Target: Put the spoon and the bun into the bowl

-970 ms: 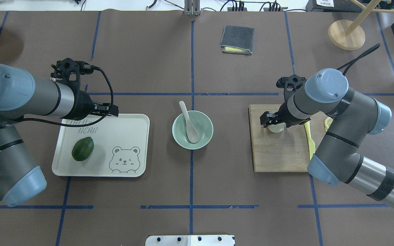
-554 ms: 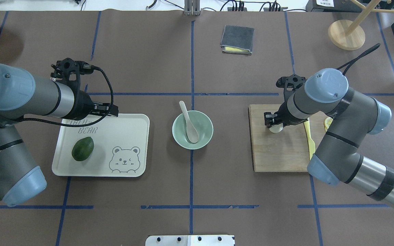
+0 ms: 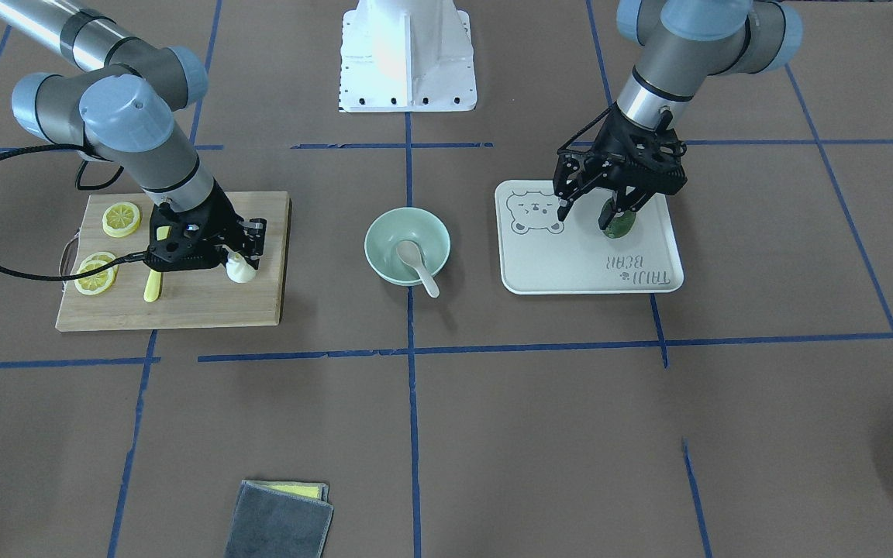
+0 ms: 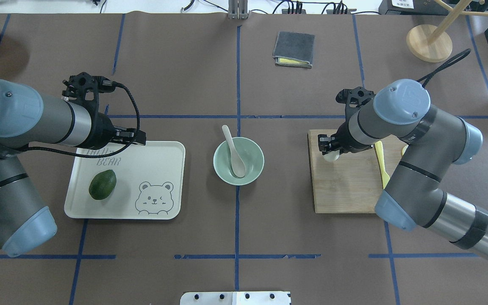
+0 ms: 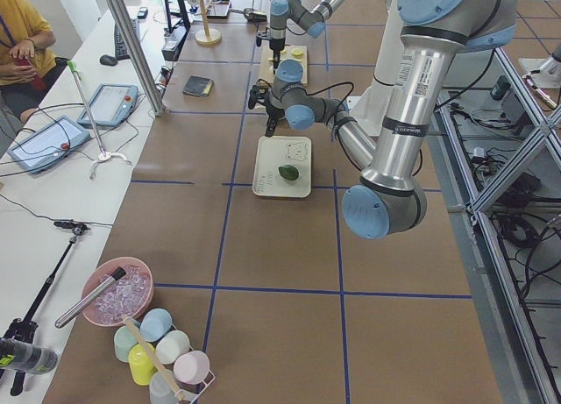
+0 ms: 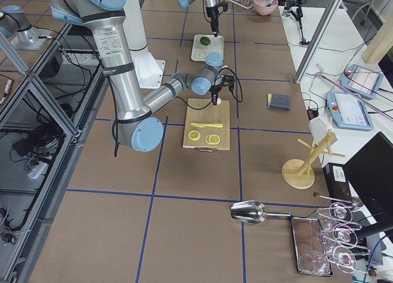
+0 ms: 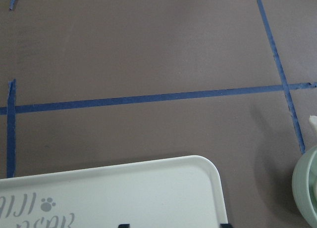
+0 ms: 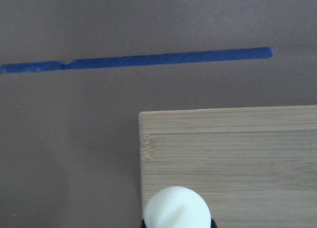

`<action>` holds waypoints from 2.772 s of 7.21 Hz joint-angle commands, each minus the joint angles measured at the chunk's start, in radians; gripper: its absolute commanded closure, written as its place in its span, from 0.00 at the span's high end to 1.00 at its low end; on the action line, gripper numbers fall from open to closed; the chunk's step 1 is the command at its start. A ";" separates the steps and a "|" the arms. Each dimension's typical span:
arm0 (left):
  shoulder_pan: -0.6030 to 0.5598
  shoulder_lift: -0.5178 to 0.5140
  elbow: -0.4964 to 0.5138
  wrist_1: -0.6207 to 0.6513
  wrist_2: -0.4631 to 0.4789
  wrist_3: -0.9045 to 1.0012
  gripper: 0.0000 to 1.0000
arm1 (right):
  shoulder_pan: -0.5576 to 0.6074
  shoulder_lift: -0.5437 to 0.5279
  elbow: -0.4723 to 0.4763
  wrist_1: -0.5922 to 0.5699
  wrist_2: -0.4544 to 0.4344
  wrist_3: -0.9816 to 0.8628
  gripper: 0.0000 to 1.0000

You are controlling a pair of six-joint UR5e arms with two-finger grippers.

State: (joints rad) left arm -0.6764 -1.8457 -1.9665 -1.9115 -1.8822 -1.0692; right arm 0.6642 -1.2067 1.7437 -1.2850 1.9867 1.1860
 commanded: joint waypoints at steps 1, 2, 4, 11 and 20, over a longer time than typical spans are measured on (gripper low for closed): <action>-0.005 0.008 -0.008 0.005 0.000 0.003 0.69 | -0.043 0.137 -0.007 -0.062 -0.005 0.157 0.44; -0.003 0.022 -0.009 0.005 0.000 0.003 0.69 | -0.070 0.183 -0.021 -0.062 -0.021 0.247 0.44; -0.003 0.036 -0.008 0.003 0.000 0.008 0.69 | -0.136 0.303 -0.111 -0.059 -0.104 0.363 0.45; -0.005 0.042 0.008 0.003 0.000 0.062 0.69 | -0.186 0.348 -0.152 -0.054 -0.147 0.406 1.00; -0.559 0.475 0.011 -0.103 -0.313 1.002 0.90 | 0.525 -0.435 0.131 -0.101 0.323 -0.742 1.00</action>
State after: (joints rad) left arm -1.1242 -1.4482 -1.9619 -2.0227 -2.1655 -0.2186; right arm 1.0652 -1.5454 1.8805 -1.3607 2.2740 0.6922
